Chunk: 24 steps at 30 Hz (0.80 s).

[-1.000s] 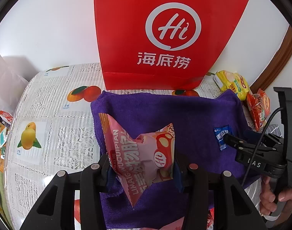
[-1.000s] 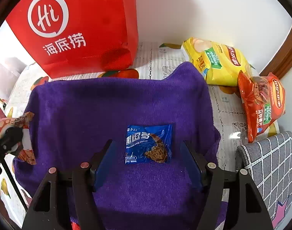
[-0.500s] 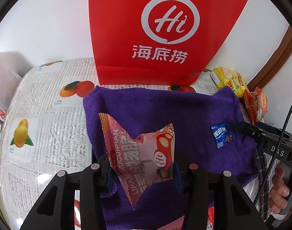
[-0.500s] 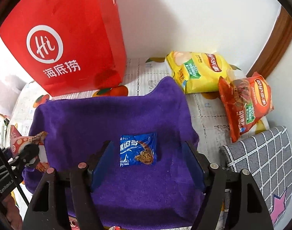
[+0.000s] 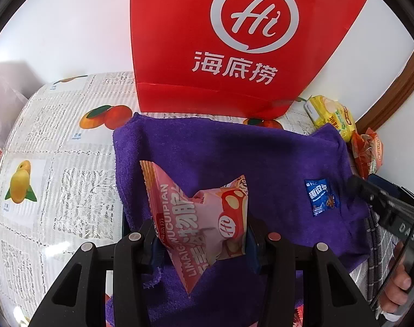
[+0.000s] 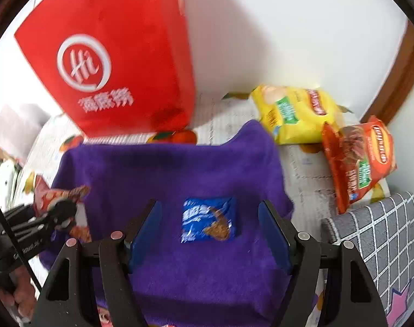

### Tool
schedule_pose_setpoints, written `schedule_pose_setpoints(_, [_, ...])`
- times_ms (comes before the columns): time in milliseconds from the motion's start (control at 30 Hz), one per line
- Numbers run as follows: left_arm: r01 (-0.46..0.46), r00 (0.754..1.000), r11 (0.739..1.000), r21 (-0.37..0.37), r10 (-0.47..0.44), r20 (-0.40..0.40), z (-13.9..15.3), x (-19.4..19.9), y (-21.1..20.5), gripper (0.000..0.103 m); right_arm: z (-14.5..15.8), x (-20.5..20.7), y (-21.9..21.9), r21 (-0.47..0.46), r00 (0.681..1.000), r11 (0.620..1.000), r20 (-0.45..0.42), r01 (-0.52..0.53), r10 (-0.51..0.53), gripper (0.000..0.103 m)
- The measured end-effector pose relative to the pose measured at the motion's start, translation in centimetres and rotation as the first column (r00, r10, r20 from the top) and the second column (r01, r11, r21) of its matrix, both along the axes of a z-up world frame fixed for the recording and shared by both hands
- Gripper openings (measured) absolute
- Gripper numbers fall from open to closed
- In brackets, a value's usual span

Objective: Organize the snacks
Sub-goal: 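Lower the pink candy bag onto the purple towel and open the left tool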

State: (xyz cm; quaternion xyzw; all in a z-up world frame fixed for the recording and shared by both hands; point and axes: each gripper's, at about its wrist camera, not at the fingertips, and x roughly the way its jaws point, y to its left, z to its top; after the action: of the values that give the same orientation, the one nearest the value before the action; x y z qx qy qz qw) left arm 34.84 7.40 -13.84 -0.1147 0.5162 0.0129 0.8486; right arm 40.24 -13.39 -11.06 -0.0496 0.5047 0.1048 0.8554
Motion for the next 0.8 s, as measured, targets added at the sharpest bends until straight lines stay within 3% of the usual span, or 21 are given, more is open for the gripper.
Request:
schedule_pose_setpoints(100, [0.002,1.0,1.0,-0.003,-0.002,-0.013,-0.2,0.1,0.0,0.045,-0.2,-0.1,0.6,0.011,0.999,0.999,-0.028,-0.04,0.041,0.073])
schedule_pose_setpoints(233, [0.004,1.0,1.0,-0.03,-0.004,-0.014,-0.2,0.1,0.1,0.045,-0.1,-0.5,1.3,-0.017,0.999,0.999,-0.006,-0.05,0.05,0.073])
schedule_pose_setpoints(333, [0.015,1.0,0.999,-0.053,-0.015,-0.011,0.1,0.1,0.2,0.048,0.3,-0.6,1.2,0.013,0.999,0.999,0.004,-0.052,0.052,0.073])
schedule_pose_setpoints(467, [0.011,1.0,0.999,-0.048,-0.01,0.021,1.2,-0.3,0.4,0.071,1.0,-0.8,0.9,0.045,0.999,0.998,0.012,-0.048,0.048,0.073])
schedule_pose_setpoints(800, [-0.009,0.997,1.0,0.022,0.008,0.076,3.9,-0.9,0.9,0.072,2.2,-2.9,1.7,0.078,0.998,0.995,0.024,-0.055,0.053,0.073])
